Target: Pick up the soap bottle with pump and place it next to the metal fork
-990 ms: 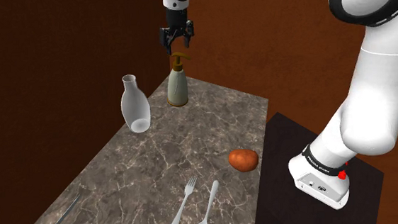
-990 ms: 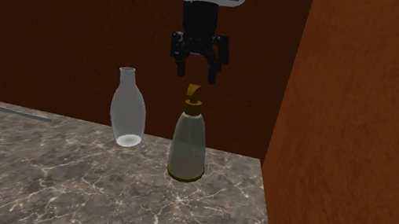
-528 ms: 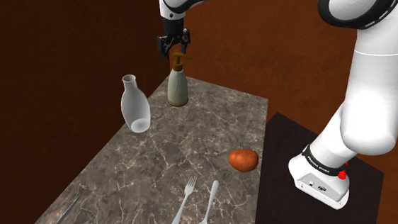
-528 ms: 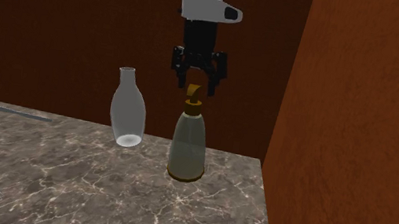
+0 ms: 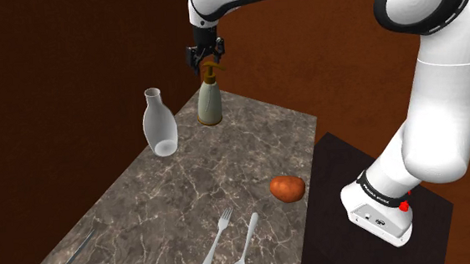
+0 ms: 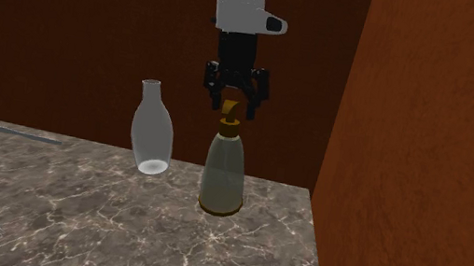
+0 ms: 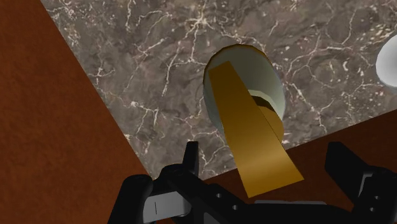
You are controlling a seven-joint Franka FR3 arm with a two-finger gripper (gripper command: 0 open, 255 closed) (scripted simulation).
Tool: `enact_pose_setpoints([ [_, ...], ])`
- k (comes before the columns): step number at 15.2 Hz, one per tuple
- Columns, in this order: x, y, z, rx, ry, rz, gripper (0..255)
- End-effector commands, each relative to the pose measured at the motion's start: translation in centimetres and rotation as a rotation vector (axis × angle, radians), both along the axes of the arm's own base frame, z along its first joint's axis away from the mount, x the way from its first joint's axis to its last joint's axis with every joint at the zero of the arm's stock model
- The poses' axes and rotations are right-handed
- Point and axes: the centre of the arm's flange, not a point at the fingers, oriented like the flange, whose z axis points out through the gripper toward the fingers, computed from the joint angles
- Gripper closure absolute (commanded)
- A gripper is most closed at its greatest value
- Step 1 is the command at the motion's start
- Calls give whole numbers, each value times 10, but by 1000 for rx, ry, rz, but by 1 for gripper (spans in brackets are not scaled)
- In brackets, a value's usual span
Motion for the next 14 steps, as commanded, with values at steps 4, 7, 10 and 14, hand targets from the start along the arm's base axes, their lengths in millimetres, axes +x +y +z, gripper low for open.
enact_pose_setpoints([
  [4,0,0,0,0,0,0,255],
  [7,0,0,0,0,0,0,255],
  [10,0,0,0,0,0,0,255],
  [14,0,0,16,0,0,0,255],
])
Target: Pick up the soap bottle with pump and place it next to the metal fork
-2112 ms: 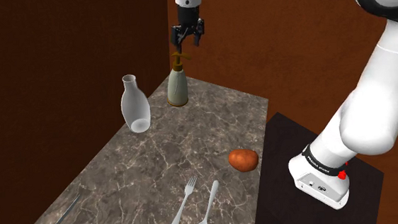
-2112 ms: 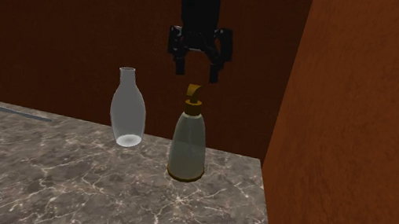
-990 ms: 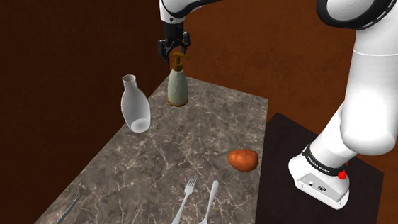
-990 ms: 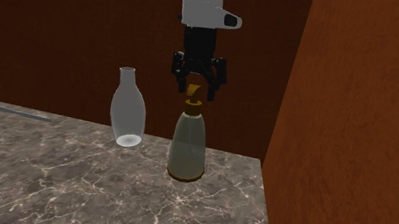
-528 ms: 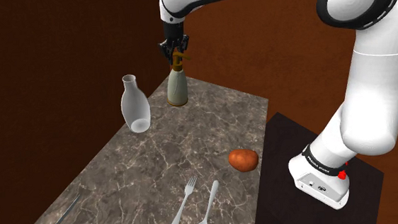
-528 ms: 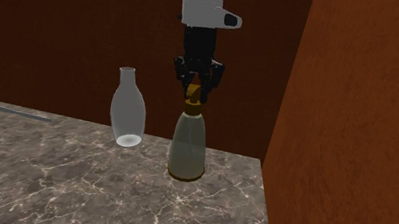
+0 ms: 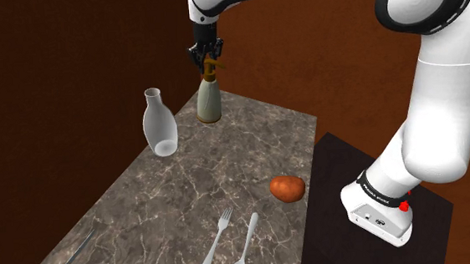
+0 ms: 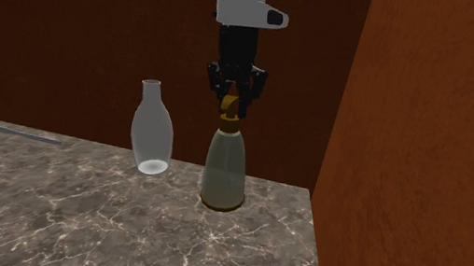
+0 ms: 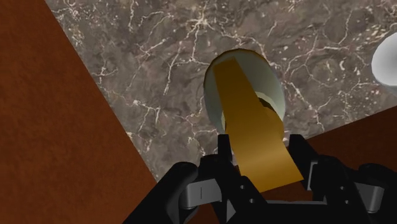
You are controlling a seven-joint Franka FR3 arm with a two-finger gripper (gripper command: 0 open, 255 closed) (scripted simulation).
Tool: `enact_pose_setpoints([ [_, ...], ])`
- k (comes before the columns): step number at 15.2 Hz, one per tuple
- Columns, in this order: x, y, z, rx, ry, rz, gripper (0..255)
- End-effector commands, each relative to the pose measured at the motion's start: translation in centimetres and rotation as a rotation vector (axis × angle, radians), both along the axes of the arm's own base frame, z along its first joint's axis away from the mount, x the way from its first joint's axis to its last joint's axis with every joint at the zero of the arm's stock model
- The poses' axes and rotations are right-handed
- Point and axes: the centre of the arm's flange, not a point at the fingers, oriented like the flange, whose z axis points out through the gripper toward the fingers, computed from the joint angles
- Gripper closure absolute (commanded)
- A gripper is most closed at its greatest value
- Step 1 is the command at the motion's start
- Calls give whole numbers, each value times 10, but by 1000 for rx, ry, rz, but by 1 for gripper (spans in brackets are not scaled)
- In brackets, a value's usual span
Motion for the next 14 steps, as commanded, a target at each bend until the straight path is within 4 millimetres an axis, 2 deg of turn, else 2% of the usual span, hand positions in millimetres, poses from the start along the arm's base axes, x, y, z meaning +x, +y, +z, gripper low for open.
enact_pose_setpoints([
  [1,0,0,10,0,0,0,255],
  [14,0,0,79,0,0,0,255],
])
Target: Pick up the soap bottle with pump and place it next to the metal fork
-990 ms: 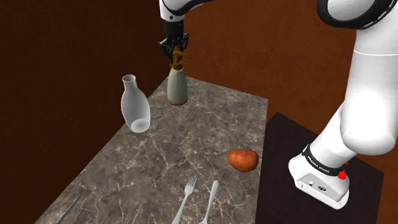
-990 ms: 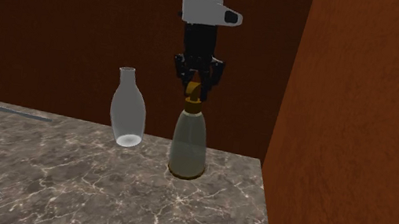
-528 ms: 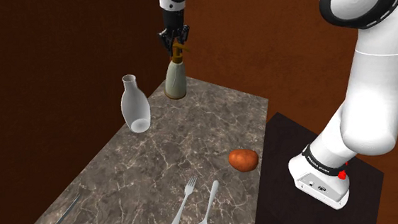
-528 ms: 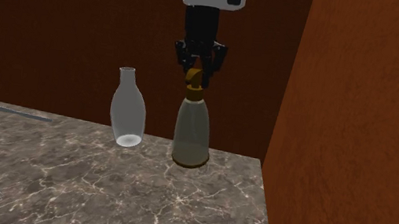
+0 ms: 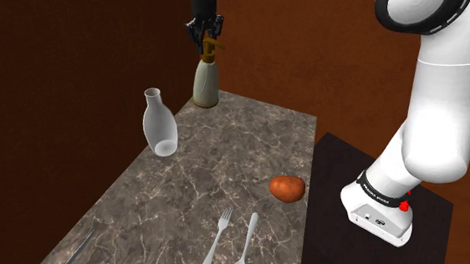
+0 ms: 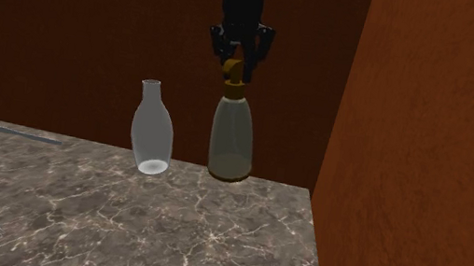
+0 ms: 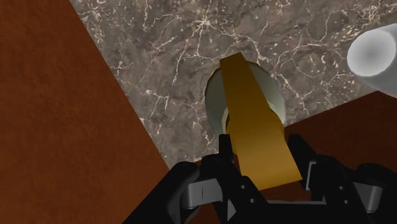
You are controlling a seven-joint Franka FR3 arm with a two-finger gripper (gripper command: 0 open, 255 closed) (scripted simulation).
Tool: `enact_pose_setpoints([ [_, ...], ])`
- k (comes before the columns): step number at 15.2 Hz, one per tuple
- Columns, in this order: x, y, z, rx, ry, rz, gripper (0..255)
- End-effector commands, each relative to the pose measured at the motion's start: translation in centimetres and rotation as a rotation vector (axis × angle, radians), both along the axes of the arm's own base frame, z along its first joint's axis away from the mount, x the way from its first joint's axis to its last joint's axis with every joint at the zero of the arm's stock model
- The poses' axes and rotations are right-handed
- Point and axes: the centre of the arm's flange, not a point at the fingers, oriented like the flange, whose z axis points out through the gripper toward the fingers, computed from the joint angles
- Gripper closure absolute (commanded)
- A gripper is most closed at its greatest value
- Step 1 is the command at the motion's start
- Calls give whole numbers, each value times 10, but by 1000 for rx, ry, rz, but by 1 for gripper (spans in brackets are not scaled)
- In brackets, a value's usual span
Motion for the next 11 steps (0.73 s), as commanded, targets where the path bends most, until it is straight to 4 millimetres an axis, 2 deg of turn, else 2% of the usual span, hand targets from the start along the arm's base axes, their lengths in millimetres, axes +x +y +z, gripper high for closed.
enact_pose_setpoints([
  [1,-2,0,10,0,0,0,255],
  [2,-2,0,12,0,0,0,255],
  [11,-82,87,13,0,0,0,255],
])
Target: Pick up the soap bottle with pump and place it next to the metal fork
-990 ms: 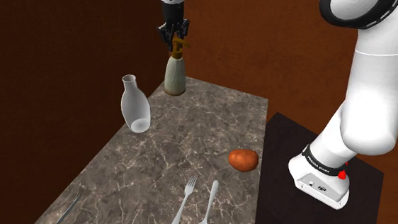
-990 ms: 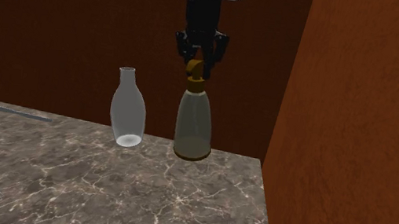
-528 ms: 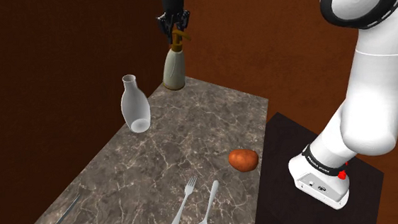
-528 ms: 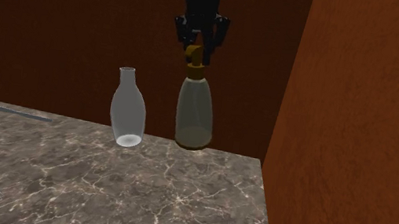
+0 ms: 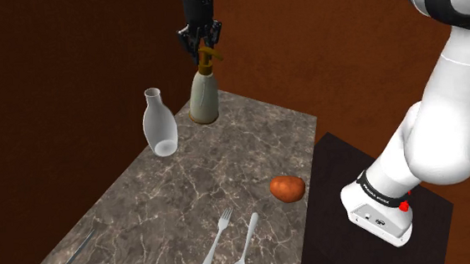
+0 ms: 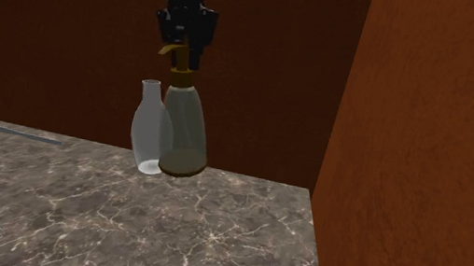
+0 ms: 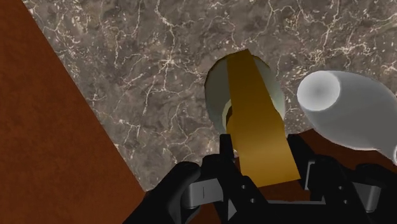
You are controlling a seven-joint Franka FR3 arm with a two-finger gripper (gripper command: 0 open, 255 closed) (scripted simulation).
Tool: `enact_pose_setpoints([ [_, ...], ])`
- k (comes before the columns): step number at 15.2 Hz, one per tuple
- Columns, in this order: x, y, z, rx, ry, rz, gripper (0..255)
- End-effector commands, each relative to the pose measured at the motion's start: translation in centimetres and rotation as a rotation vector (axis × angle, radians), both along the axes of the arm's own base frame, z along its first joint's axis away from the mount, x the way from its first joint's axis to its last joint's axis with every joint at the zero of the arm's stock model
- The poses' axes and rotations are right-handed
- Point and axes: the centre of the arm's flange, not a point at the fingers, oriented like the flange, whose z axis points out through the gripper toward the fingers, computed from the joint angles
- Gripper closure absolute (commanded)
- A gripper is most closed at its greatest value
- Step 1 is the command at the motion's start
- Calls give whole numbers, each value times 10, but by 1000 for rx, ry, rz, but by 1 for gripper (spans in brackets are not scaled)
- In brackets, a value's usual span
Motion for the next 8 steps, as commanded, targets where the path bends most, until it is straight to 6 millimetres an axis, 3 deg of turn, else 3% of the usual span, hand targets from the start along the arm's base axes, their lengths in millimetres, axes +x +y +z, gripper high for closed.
enact_pose_setpoints([
  [1,-21,20,-2,-1,-1,-1,255],
  [8,-83,88,-1,-1,-1,-1,255],
])
